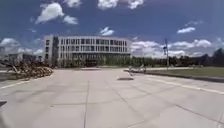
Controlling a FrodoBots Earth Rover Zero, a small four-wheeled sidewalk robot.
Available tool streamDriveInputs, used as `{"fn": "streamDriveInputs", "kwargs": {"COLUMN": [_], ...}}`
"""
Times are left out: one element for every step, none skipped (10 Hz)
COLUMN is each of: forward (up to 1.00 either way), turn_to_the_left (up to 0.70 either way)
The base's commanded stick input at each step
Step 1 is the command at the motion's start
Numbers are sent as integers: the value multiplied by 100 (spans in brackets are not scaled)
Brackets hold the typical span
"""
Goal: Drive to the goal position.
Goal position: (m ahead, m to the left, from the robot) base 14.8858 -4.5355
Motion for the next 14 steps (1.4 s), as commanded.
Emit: {"fn": "streamDriveInputs", "kwargs": {"forward": [70,70,70,70,70,70,70,70,70,70,70,70,70,70], "turn_to_the_left": [23,0,1,0,2,11,9,33,17,9,4,0,0,0]}}
